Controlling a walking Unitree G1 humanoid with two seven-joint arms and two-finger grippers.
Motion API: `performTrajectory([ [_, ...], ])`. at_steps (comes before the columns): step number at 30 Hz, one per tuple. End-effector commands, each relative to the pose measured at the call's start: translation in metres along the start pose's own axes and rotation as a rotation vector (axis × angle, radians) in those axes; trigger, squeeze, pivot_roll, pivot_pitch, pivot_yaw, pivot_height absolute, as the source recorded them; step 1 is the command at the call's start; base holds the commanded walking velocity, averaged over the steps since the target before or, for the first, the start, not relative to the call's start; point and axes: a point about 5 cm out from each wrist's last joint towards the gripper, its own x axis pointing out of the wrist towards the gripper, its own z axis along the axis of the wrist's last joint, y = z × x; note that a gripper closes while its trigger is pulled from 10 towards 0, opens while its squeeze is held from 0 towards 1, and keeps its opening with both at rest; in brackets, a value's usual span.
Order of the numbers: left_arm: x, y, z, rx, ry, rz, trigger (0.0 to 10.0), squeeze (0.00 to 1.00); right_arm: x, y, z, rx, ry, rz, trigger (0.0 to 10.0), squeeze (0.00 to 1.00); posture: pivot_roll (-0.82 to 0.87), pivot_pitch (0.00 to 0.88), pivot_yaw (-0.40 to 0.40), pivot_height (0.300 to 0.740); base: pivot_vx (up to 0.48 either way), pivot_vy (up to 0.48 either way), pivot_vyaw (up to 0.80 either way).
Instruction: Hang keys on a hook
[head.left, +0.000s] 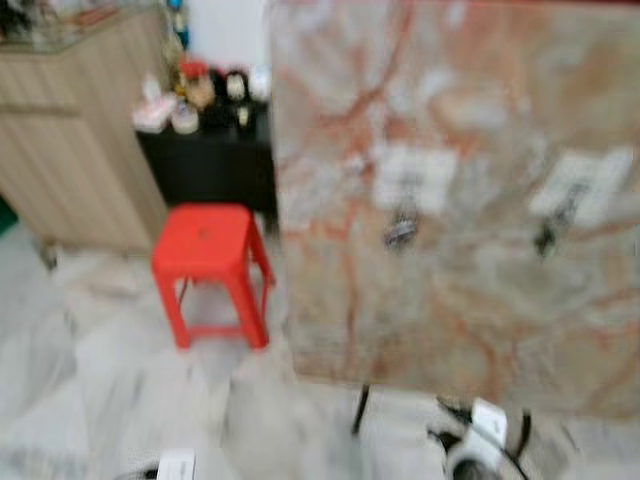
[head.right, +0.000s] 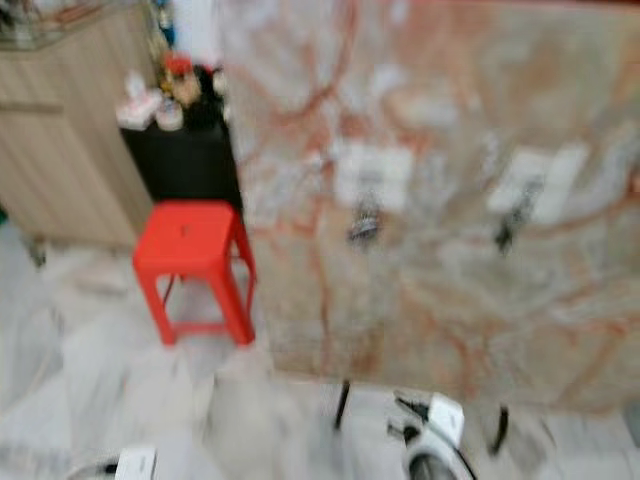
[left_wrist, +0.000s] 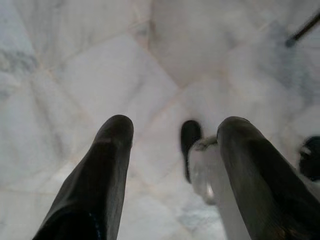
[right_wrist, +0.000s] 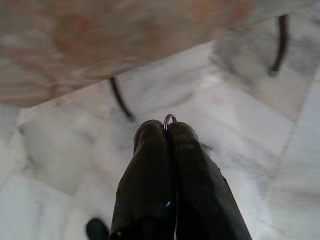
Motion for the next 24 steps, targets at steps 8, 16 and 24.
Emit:
performTrajectory([
  [8,-0.001,0.003,-0.006,0.013,0.026,0.007,10.0,0.00,0.001,-0.001,0.011,0.066,-0.050,-0.031,10.0,0.00,-0.04,0.031,0.014,0.740,0.000,-0.400,0.00],
  [16,-0.002,0.004,-0.007,0.014,0.027,0.010,10.0,0.00,0.002,-0.011,0.036,0.142,-0.161,-0.112,10.0,0.00,-0.04,0.031,0.013,0.740,0.000,-0.393,0.00],
  [24,-0.002,0.005,-0.007,0.006,0.025,0.013,10.0,0.00,-0.005,-0.018,0.091,0.021,-0.438,-0.347,10.0,0.00,-0.04,0.028,0.017,0.740,0.000,-0.047,0.00],
])
